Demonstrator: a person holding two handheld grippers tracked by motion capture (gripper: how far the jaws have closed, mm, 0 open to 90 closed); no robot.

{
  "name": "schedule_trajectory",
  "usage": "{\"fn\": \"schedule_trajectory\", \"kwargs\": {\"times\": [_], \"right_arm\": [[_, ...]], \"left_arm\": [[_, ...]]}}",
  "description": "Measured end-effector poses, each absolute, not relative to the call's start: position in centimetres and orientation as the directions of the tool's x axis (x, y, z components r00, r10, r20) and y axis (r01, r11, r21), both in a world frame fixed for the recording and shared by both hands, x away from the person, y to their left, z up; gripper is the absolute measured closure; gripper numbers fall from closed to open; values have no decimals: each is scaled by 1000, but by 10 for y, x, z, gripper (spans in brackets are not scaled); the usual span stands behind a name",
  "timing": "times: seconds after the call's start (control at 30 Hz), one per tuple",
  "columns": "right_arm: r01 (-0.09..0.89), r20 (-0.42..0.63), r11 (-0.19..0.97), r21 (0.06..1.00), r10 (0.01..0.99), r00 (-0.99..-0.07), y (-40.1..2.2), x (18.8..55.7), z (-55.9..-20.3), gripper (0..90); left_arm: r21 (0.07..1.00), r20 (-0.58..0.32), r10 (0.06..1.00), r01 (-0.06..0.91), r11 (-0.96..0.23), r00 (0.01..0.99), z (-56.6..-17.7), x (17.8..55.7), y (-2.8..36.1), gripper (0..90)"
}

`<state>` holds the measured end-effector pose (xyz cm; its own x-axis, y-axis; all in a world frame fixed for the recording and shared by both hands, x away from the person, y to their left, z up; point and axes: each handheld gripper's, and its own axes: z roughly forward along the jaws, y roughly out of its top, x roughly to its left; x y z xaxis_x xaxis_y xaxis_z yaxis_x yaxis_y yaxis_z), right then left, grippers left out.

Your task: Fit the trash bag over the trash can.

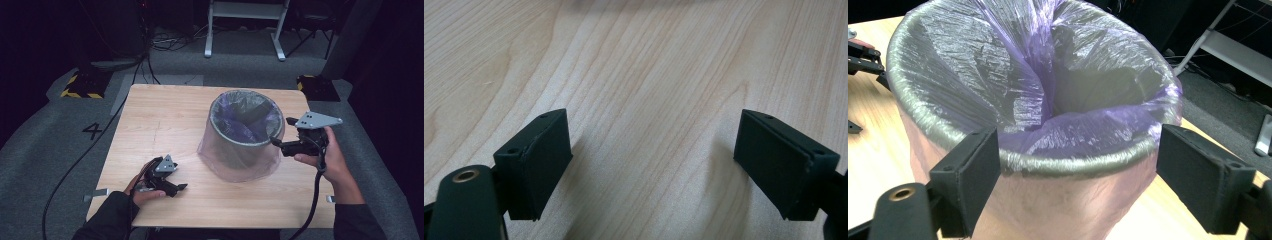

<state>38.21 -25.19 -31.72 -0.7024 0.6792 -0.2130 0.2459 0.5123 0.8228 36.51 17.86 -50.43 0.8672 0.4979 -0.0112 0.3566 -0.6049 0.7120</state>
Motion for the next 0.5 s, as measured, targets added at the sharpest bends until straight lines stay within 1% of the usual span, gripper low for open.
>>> {"fn": "schedule_trajectory", "kwargs": {"times": [0.5], "right_arm": [[263, -212, 525, 809, 679, -703, -261, 377, -332, 179]], "left_arm": [[712, -12, 498, 357, -605, 867, -504, 365, 179, 148]]}}
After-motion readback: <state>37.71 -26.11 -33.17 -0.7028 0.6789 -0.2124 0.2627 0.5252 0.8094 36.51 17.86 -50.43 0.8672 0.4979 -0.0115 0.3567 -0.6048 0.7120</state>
